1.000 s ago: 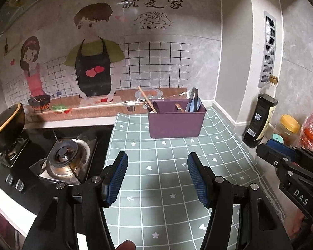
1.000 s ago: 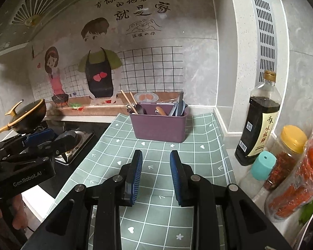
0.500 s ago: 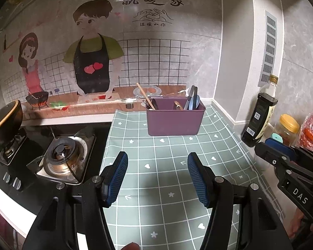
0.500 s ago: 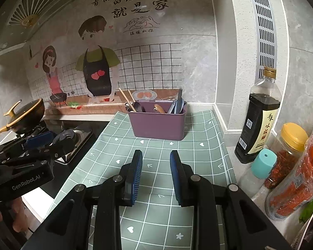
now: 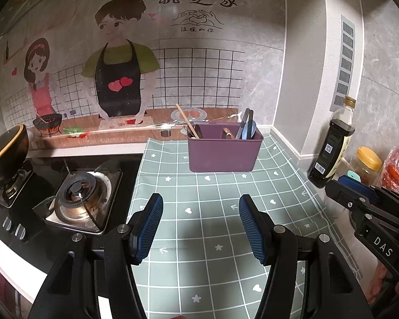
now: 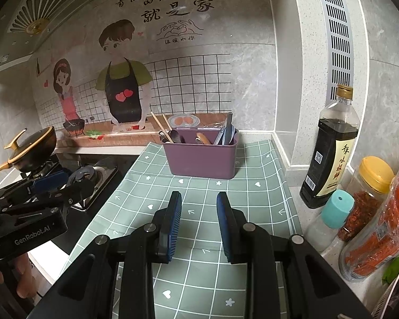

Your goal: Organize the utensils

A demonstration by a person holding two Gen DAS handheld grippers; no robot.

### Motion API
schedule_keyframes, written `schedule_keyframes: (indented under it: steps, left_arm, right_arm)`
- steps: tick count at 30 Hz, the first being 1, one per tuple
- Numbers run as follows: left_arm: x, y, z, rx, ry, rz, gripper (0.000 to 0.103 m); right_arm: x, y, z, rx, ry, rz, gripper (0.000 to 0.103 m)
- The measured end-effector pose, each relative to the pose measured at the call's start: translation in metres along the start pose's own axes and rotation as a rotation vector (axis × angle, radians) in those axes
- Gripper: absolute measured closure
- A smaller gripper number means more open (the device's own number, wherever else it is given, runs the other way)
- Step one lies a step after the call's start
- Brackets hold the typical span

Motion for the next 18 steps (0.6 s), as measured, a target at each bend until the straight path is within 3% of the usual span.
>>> schedule_keyframes:
  steps: [18]
  left_arm:
    - [0.0017, -0.0048, -0.0052, 0.004, -0.009, 0.004, 0.043]
  right_arm:
    - [0.0002, -0.0002, 0.0011, -0.001, 0.002, 0.001, 0.077]
Point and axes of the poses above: each gripper's, at about its wrist camera, not at the fingertips, and x roughly against the way its jaws point, z to its left, y to its top, the point moved 6 cm from there along -x, roughly the way its jaws point
